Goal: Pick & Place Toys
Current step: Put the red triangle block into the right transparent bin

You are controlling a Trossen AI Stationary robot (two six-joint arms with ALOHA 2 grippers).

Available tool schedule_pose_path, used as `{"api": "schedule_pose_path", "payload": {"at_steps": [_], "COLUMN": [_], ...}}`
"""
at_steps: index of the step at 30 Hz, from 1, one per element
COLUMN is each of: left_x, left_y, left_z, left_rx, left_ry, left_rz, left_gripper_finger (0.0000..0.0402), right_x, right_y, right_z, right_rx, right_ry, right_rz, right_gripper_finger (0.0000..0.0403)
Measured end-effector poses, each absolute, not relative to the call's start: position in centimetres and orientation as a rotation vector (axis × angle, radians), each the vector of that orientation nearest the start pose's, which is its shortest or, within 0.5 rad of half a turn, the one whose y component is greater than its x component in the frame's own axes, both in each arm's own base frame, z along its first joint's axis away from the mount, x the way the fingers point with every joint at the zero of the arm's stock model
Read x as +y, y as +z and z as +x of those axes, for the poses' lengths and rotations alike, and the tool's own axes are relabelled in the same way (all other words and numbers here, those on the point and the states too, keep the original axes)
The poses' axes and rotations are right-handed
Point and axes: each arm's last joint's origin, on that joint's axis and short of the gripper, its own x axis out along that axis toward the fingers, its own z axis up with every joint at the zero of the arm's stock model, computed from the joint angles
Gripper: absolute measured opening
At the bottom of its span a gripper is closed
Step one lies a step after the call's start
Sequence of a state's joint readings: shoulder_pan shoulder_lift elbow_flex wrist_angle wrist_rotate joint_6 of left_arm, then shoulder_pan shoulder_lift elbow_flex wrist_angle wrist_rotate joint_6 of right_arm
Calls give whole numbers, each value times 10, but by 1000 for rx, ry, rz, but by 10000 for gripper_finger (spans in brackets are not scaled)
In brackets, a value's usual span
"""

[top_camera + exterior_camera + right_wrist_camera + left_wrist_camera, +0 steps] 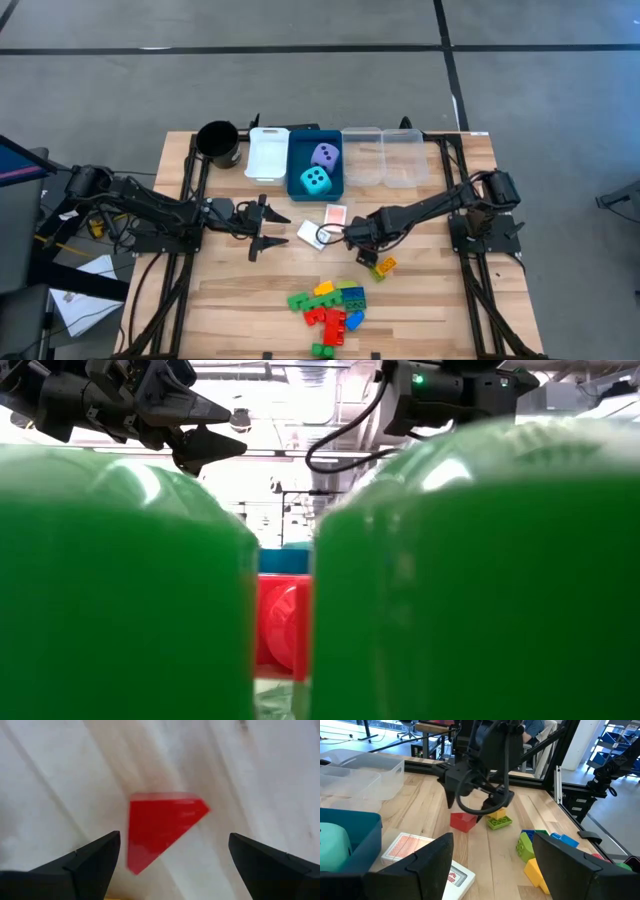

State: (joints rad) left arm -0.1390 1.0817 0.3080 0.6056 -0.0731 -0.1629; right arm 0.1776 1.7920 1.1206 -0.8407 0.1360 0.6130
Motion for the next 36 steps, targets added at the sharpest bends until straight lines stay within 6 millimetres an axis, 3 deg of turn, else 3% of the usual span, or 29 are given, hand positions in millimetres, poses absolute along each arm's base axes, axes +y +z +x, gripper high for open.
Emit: {"api": "schedule_pose_path", "payload": {"at_steps": [7,18,36], "left_x": [-27,-27,-27], "left_y": [192,192,188], "left_z": [207,207,206], "left_rx": [172,172,217], "left_ry": [-52,-52,-48], "left_rz": [-145,-145,-140], "left_gripper_finger": [266,266,266], "right_x": [54,42,33], "right_y": [160,160,160], "right_z": [310,319,318], "right_rx": [1430,1306,1302], "right_ry": [-360,-569,-711], "right_rz": [216,503,757], "right_gripper_finger": [365,365,365]}}
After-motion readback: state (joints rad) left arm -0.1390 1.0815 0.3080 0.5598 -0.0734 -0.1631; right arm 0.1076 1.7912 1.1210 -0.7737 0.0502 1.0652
